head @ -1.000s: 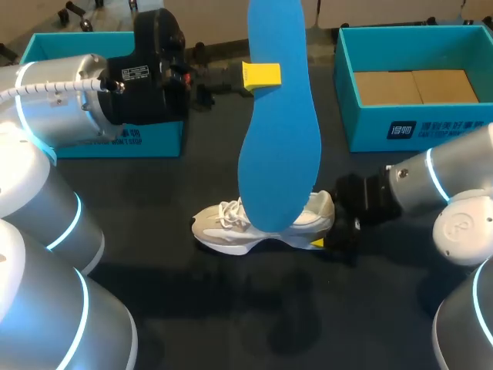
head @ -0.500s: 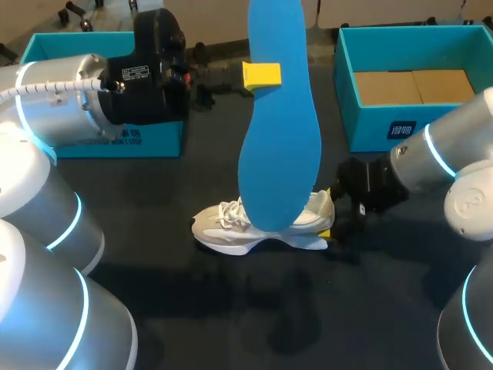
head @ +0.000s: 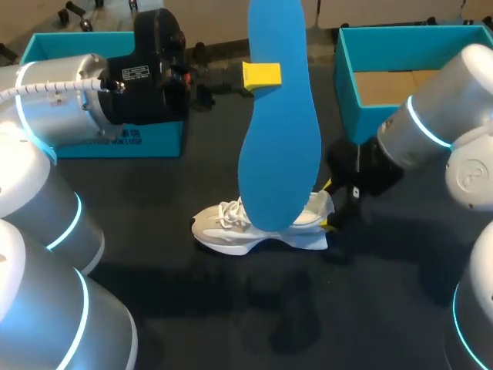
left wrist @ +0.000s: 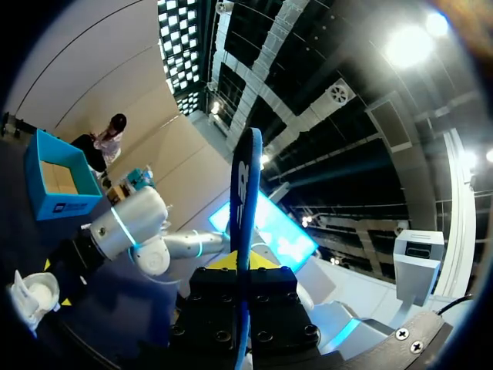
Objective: Take the shoe out of the shoebox, open the shoe tongue, remove and reinsert the insole, then place the shoe into the shoebox
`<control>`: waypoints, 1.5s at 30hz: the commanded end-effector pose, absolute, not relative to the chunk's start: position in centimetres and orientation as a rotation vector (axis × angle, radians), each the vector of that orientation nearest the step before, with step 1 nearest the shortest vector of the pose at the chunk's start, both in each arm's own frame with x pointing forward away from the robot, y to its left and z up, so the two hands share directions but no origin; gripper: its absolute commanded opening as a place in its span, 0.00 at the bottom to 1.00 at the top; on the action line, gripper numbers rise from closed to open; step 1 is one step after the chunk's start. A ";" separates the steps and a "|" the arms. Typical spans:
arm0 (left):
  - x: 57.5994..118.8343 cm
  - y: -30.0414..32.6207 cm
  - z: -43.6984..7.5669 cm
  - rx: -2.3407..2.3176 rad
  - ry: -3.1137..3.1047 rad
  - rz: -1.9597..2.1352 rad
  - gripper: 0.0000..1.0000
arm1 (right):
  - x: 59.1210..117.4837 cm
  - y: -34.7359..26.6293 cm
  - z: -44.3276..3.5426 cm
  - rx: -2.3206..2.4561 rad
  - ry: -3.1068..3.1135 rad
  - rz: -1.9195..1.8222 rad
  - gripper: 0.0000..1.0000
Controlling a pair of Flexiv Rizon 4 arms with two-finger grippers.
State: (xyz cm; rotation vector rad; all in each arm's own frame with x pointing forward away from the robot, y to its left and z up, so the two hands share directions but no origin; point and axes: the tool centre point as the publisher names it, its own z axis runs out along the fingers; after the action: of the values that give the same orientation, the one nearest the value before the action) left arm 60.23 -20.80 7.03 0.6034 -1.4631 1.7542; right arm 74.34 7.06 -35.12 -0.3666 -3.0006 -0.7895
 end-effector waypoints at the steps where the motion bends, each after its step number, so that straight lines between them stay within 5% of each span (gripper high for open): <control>1: 60.3 -21.2 7.1 0.603 -1.461 1.755 0.00 | 74.2 7.6 -34.2 -0.391 -3.046 -0.457 1.00; 45: 60.3 -21.2 7.1 0.603 -1.461 1.755 0.00 | 74.0 8.9 -31.4 -0.290 -3.102 -0.187 1.00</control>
State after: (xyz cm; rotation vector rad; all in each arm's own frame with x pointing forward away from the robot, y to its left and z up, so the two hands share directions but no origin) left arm 60.25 -20.80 7.03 0.6030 -1.4630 1.7541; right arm 74.01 8.67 -31.55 -0.2889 -3.0992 -0.1999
